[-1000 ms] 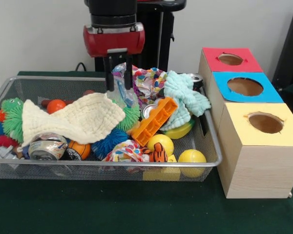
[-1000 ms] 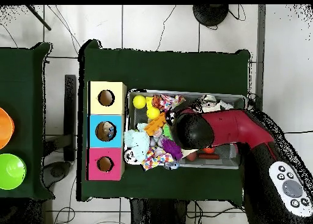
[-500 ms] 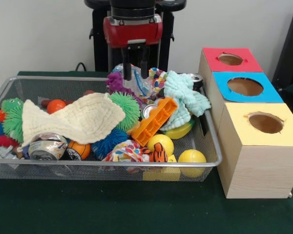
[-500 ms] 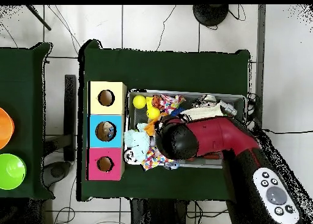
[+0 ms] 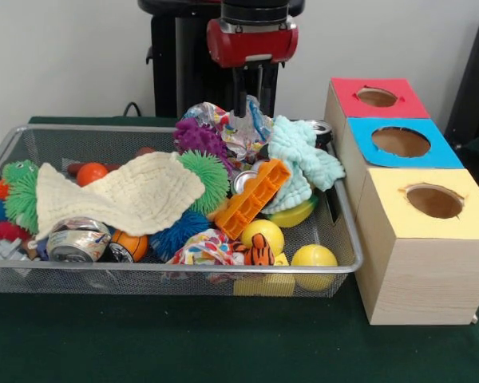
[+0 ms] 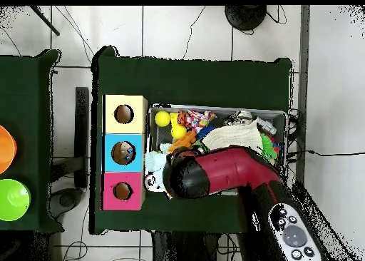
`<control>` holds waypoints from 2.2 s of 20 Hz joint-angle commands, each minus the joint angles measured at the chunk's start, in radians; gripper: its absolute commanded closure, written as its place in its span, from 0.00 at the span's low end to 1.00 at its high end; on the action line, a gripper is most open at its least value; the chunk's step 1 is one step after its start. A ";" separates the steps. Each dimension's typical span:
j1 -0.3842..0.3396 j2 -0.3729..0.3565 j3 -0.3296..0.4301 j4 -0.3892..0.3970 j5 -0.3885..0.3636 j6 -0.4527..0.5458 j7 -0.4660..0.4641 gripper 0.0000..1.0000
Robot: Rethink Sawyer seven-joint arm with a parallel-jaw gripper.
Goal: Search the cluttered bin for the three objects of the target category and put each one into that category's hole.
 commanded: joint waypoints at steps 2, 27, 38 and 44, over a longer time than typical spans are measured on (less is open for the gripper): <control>0.097 -0.032 -0.130 0.111 0.038 -0.107 0.294 1.00; 0.542 0.030 -0.429 0.106 0.224 -0.260 0.517 1.00; 0.641 0.076 -0.487 0.088 0.320 -0.298 0.525 1.00; 0.695 0.115 -0.529 0.063 0.367 -0.319 0.528 1.00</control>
